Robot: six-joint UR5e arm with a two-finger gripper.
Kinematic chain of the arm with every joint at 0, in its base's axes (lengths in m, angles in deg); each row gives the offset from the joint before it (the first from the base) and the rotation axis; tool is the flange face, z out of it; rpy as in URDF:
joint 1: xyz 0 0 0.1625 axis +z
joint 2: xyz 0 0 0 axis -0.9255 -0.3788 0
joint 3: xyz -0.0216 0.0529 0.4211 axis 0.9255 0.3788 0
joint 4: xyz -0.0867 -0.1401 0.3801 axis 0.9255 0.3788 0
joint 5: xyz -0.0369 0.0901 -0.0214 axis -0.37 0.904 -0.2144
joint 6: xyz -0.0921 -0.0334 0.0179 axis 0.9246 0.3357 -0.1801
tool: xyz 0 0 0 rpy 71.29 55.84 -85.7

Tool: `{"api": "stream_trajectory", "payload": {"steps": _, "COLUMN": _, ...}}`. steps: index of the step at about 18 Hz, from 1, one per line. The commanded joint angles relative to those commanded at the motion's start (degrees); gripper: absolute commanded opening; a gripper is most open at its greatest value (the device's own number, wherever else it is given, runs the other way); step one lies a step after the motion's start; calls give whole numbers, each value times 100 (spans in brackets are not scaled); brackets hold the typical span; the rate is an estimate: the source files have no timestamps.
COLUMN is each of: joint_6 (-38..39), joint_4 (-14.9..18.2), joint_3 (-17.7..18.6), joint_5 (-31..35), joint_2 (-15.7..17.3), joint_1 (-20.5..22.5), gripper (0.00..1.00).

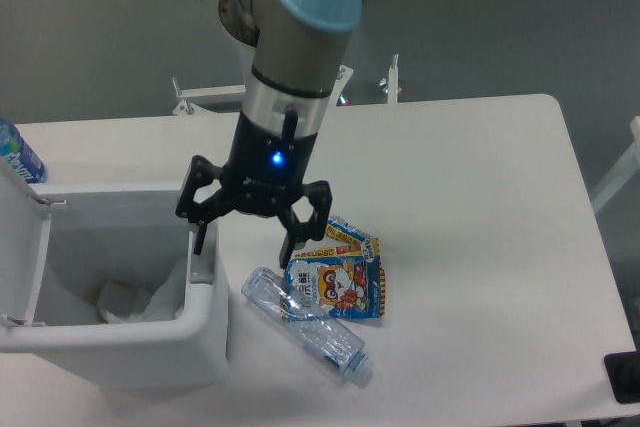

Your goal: Open the trash can

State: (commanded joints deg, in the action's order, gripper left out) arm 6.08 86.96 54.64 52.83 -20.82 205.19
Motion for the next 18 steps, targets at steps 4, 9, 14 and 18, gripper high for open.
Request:
{"api": "stream_trajectory", "payload": {"steps": 4, "joint_6": -88, "joint_4": -96, "joint_3": -255, "joint_5": 9, "joint_2": 35, "joint_1": 343, "gripper": 100}}
{"api": "stream_trajectory", "payload": {"steps": 9, "joint_6": -824, "joint_4": -220, "joint_3": -221, "joint_5": 218, "joint_2": 176, "joint_1": 818, "gripper": 100}}
{"api": "stream_trajectory", "payload": {"steps": 14, "joint_6": -2344, "joint_4": -71, "joint_3": -28, "joint_5": 1028, "joint_2": 307, "joint_1": 1029, "gripper": 100}}
{"api": "stream_trajectory", "payload": {"steps": 18, "joint_6": -3496, "joint_4": 70, "joint_3": 315, "joint_5": 1528, "joint_2": 527, "joint_1": 1126, "gripper": 100}}
